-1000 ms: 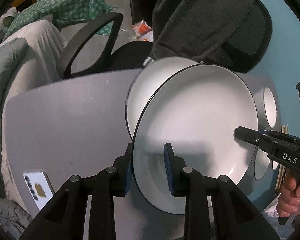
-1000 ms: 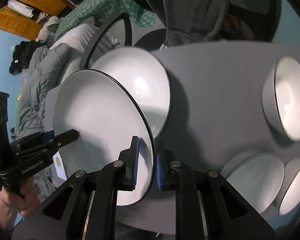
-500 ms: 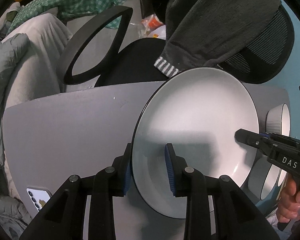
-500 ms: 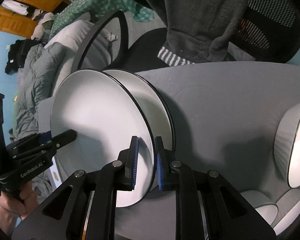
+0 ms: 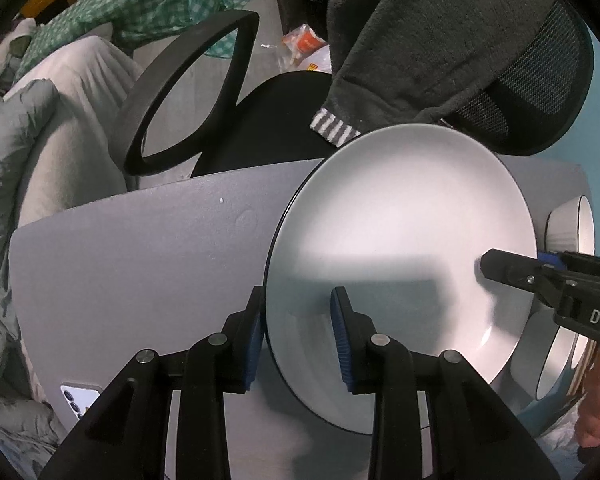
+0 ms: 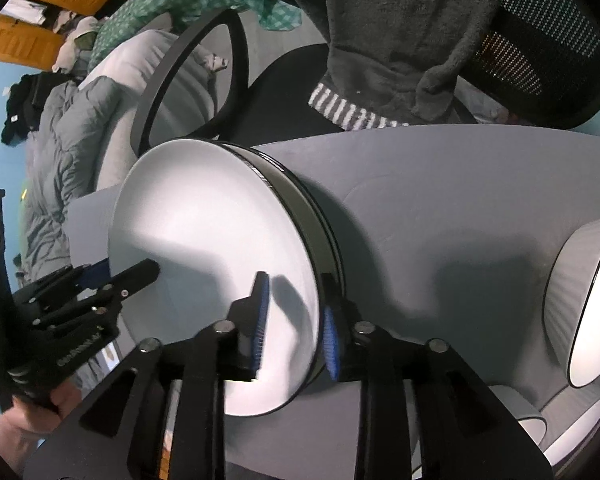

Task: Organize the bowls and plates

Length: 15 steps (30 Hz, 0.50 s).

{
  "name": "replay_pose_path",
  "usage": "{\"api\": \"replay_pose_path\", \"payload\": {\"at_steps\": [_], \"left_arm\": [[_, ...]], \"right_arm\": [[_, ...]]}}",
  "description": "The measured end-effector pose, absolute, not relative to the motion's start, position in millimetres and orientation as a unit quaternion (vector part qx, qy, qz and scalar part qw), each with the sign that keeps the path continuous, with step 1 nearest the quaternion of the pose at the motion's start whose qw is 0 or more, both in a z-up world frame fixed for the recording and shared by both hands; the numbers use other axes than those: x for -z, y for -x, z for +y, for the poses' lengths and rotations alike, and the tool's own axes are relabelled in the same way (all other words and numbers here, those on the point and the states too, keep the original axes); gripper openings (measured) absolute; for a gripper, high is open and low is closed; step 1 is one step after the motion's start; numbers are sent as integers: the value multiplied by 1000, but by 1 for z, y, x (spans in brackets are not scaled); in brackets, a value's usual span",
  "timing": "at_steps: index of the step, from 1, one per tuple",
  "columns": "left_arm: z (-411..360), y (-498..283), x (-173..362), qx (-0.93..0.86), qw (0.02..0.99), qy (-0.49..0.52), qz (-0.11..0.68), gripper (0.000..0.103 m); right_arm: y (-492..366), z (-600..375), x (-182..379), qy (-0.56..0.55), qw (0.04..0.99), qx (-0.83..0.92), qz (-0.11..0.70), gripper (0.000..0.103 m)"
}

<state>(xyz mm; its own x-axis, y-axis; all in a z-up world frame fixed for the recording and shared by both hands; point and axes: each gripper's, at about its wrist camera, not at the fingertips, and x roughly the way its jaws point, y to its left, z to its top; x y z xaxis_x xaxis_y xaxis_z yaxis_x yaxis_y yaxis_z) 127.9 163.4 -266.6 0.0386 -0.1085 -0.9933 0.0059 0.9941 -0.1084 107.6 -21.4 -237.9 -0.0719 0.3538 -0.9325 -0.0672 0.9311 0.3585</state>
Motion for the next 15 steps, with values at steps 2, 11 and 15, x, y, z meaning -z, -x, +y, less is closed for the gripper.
{"api": "replay_pose_path", "payload": {"at_steps": [2, 11, 15], "left_arm": [[165, -127, 266, 38, 719, 44, 693, 31], [168, -113, 251, 45, 721, 64, 689, 43], [167, -103, 241, 47, 731, 64, 678, 43]], "right_arm": [[-108, -18, 235, -92, 674, -155, 717, 36], [-108, -22, 231, -97, 668, -145, 724, 38], [-104, -22, 229, -101, 668, -138, 724, 39]]}}
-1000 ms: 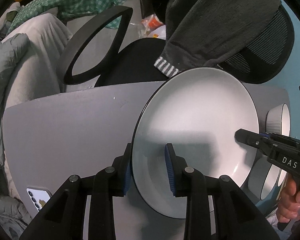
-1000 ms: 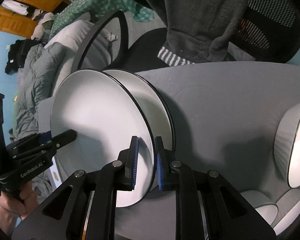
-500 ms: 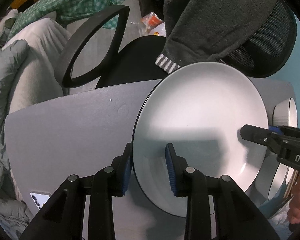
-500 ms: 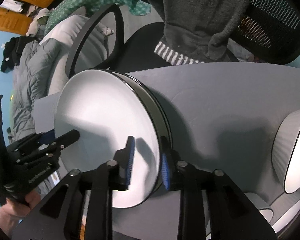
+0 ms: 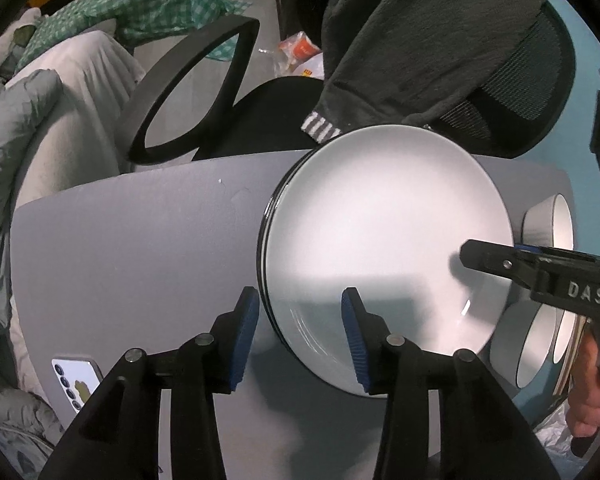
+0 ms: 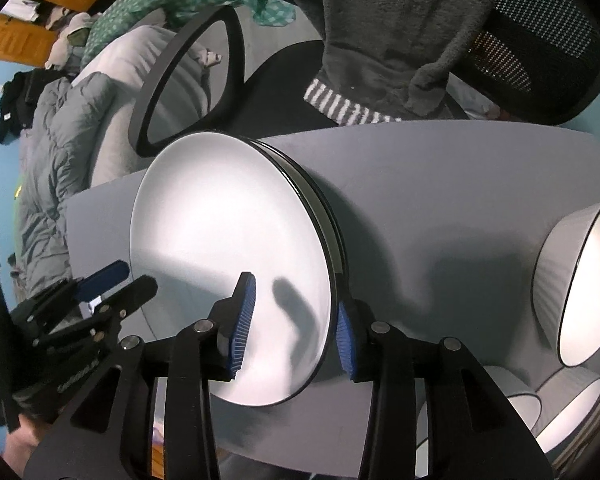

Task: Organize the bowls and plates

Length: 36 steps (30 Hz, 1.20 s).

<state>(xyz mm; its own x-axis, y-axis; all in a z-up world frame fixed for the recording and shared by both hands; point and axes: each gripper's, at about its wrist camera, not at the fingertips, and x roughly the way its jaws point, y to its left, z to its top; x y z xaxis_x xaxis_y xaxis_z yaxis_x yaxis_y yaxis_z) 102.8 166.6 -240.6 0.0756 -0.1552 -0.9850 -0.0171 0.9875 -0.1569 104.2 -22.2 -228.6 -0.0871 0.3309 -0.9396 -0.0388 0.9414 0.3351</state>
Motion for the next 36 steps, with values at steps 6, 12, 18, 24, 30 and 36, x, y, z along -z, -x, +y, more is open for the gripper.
{"api": "replay_pose_path", "payload": {"at_steps": [6, 12, 18, 24, 30, 36], "left_arm": [[166, -86, 218, 48, 754, 66, 652, 49], [167, -71, 189, 45, 779, 67, 621, 50], [171, -54, 157, 47, 798, 73, 596, 52], [181, -34, 119, 42, 816, 96, 568, 64], [191, -10, 85, 40, 830, 112, 544, 66], [194, 17, 58, 53, 843, 132, 519, 74]], "right_arm": [[-98, -23, 219, -88, 685, -124, 713, 53], [-90, -17, 197, -53, 712, -129, 688, 55], [-71, -4, 155, 13, 754, -126, 644, 62], [-53, 0, 107, 35, 796, -122, 592, 64], [-33, -2, 64, 24, 821, -122, 557, 65], [-8, -1, 35, 29, 843, -106, 526, 67]]}}
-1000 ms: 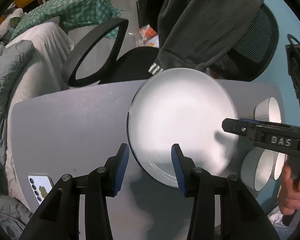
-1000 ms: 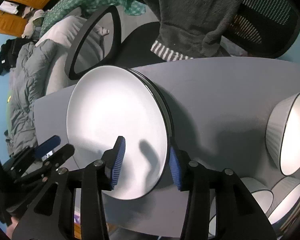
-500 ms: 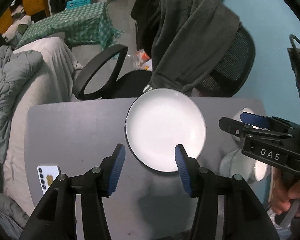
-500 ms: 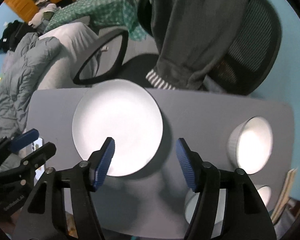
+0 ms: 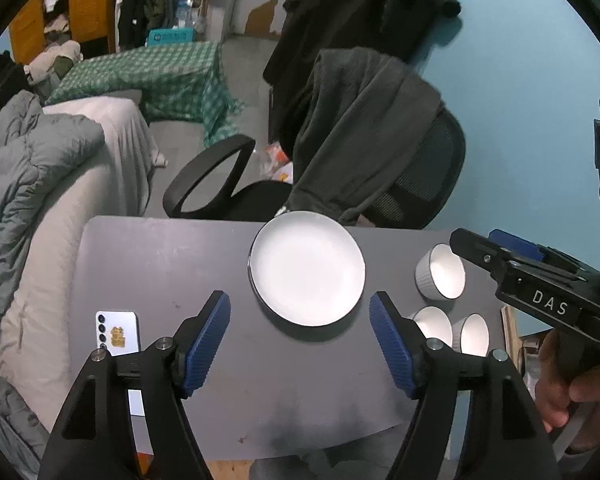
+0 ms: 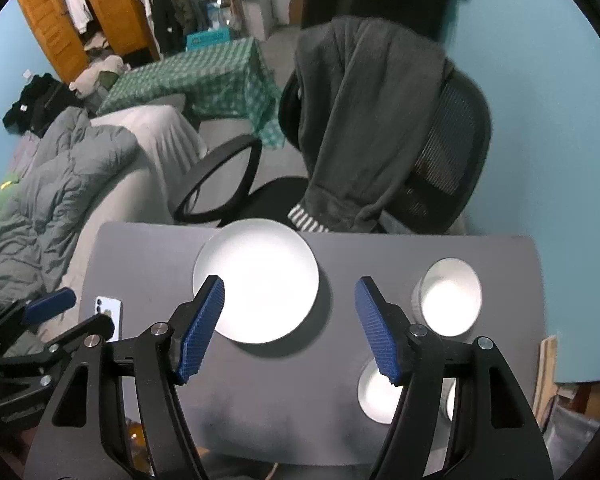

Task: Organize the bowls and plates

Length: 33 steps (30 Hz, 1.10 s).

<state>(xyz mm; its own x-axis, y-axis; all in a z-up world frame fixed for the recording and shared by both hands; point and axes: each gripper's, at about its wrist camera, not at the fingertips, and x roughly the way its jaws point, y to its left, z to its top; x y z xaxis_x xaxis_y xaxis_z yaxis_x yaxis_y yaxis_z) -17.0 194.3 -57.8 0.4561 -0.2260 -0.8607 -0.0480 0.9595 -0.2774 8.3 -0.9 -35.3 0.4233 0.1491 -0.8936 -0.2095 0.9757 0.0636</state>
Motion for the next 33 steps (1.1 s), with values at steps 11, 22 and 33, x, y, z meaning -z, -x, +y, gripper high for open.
{"api": "replay_pose_path", "payload": {"at_steps": [11, 22, 33], "left_arm": [[183, 44, 31, 78, 854, 125, 498, 76], [166, 55, 19, 114, 857, 129, 486, 76], [162, 58, 7, 93, 867, 103, 478, 76]], "right_arm": [[30, -10, 6, 20, 862, -81, 500, 68], [42, -23, 5, 1, 860, -70, 506, 68], [45, -35, 3, -6, 860, -65, 507, 68]]}}
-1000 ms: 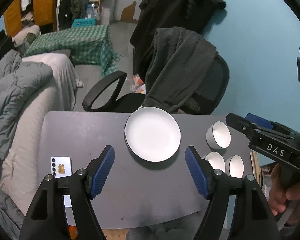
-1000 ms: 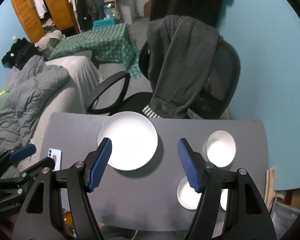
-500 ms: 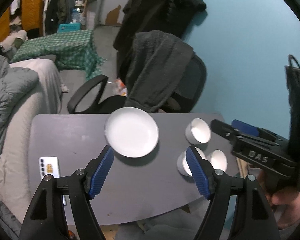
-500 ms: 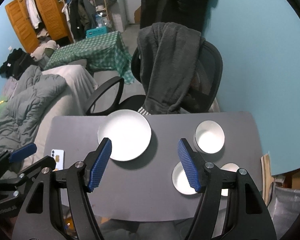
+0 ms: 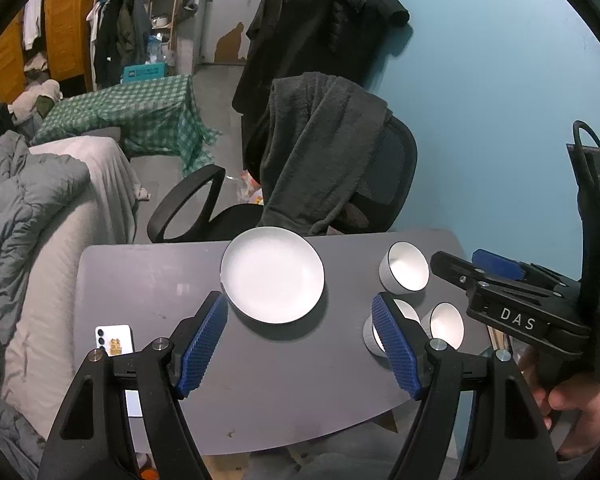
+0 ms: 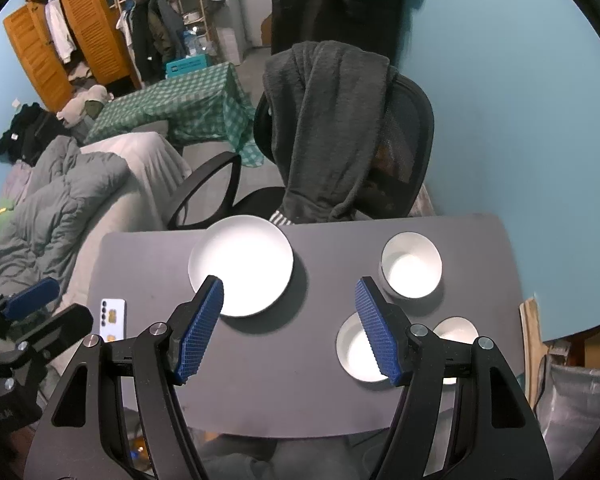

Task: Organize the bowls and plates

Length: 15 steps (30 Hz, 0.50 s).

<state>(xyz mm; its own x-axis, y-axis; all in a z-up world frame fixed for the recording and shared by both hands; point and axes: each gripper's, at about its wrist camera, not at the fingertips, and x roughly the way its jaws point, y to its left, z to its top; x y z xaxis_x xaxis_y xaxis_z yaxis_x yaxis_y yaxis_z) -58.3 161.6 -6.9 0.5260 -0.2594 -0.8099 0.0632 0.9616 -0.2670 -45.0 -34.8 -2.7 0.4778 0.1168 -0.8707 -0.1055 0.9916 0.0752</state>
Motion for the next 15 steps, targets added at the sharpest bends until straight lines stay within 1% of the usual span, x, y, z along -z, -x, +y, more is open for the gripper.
{"api": "replay_pose_path", "payload": {"at_steps": [15], "left_arm": [[125, 51, 11, 151, 853, 66, 495, 76]], "right_arm": [[61, -79, 4, -31, 854, -5, 519, 68]]}}
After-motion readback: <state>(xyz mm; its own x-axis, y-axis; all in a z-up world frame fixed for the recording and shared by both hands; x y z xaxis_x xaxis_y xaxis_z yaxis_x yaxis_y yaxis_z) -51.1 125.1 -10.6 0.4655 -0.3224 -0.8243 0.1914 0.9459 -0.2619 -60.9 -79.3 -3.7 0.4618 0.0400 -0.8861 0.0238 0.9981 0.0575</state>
